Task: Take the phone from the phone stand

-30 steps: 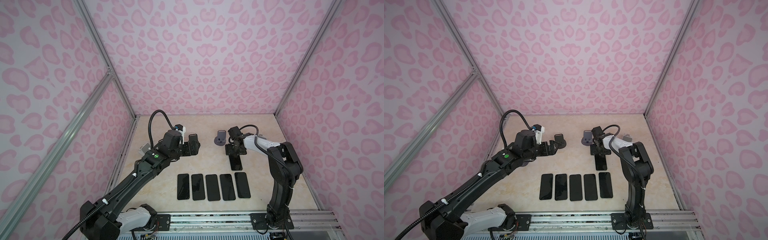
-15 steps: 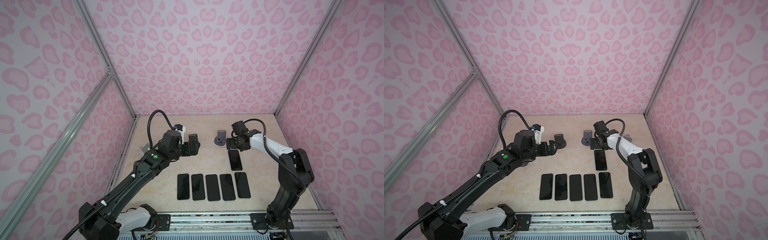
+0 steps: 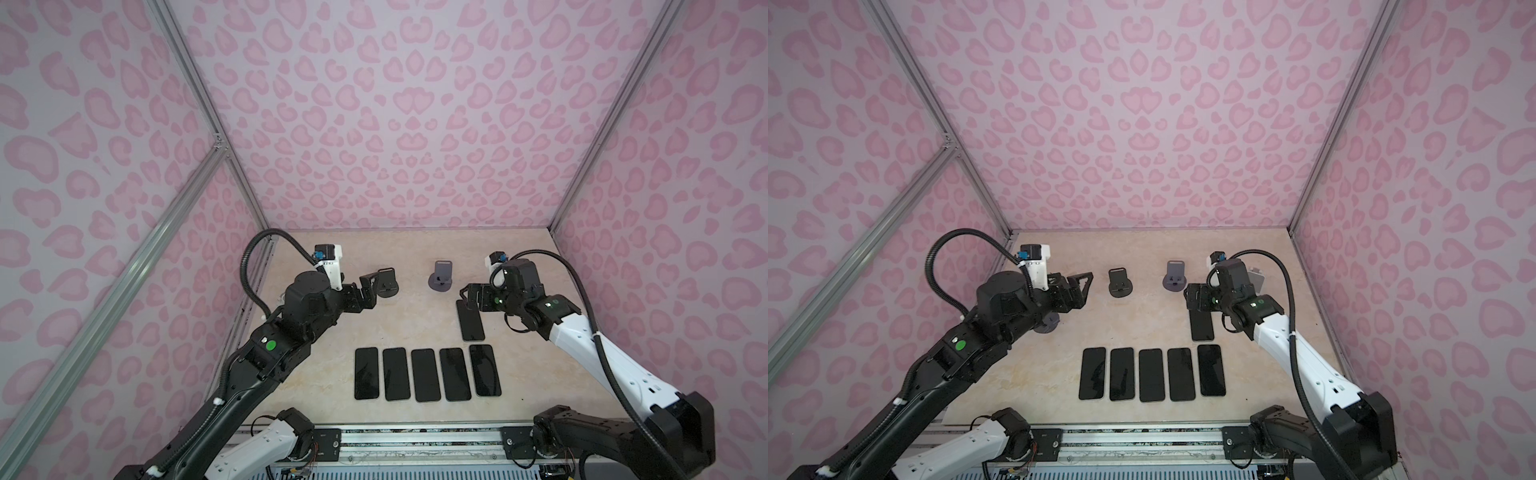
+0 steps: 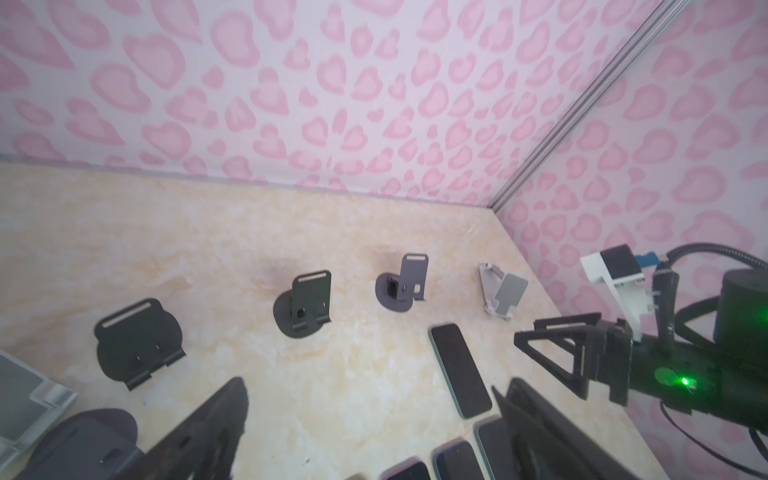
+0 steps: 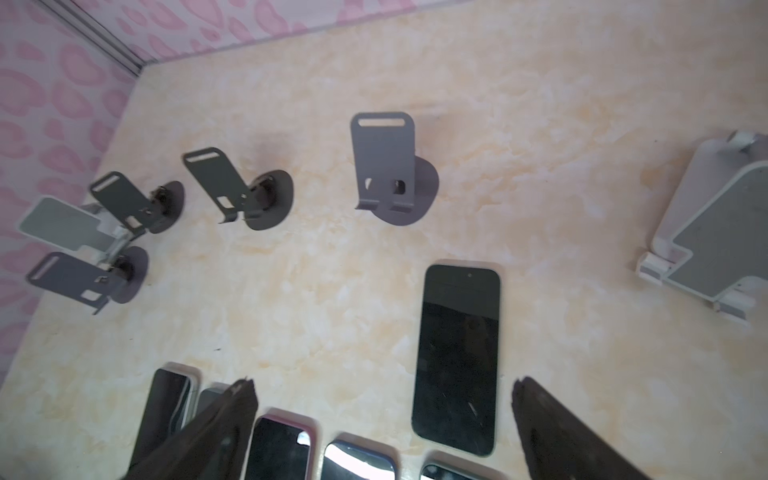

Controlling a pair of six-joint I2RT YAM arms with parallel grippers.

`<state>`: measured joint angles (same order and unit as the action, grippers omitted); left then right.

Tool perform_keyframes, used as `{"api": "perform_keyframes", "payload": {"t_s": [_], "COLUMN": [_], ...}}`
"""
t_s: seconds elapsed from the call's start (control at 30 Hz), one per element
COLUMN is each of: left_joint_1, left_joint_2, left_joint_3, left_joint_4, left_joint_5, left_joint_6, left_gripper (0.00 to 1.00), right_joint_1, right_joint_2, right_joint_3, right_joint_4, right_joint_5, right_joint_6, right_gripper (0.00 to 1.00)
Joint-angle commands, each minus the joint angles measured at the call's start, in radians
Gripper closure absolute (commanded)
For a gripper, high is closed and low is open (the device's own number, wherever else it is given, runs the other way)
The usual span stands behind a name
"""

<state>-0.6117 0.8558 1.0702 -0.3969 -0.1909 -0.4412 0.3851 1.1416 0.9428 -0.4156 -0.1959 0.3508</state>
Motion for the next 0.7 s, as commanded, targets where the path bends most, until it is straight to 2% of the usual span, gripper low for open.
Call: {"api": "perform_keyframes", "payload": {"t_s": [0.0,0.07,0.13,0.23,0.27,0.37,0.43,0.47,0.6,0.67], "left_joint_1": [-0.002,-0.002,-0.002,-0.002,-0.001,0.002,0.004,0.008,0.036,0.08], "left_joint_2": [-0.097,-0.179,-0.254,-0.32,-0.352,-0.439,-0.467,-0.473,-0.441,-0.398], "left_joint_3": [-0.013,-0.084,-0.162,-0.246,-0.307,-0.512,-0.626,-0.674,-0.892,-0.979], "left_joint_4": [0.009,0.042,0.076,0.003,0.04,0.258,0.378,0.424,0.775,0.951], "left_joint_5": [-0.132,-0.179,-0.25,-0.527,-0.577,-0.603,-0.63,-0.634,-0.622,-0.603], "left_joint_6": [0.019,-0.024,-0.018,-0.129,-0.129,-0.026,0.015,0.023,0.275,0.325], "left_gripper": [0.02,0.02,0.02,0.02,0.02,0.02,0.02,0.02,0.02,0.02], "right_joint_1": [0.059,0.134,0.167,0.159,0.155,0.156,0.151,0.144,0.08,0.056], "right_joint_2": [-0.101,-0.169,-0.222,-0.325,-0.374,-0.508,-0.553,-0.562,-0.537,-0.52], "right_joint_3": [-0.032,-0.098,-0.181,-0.348,-0.424,-0.642,-0.711,-0.719,-0.71,-0.716], "right_joint_4": [0.056,0.078,0.143,0.262,0.37,0.744,0.876,0.883,0.83,0.85], "right_joint_5": [0.073,0.313,0.496,0.704,0.701,0.583,0.587,0.594,0.52,0.478], "right_joint_6": [0.004,0.066,0.028,0.102,0.058,-0.2,-0.259,-0.267,-0.254,-0.221], "right_gripper": [0.02,0.02,0.02,0.02,0.02,0.02,0.02,0.02,0.02,0.02]}}
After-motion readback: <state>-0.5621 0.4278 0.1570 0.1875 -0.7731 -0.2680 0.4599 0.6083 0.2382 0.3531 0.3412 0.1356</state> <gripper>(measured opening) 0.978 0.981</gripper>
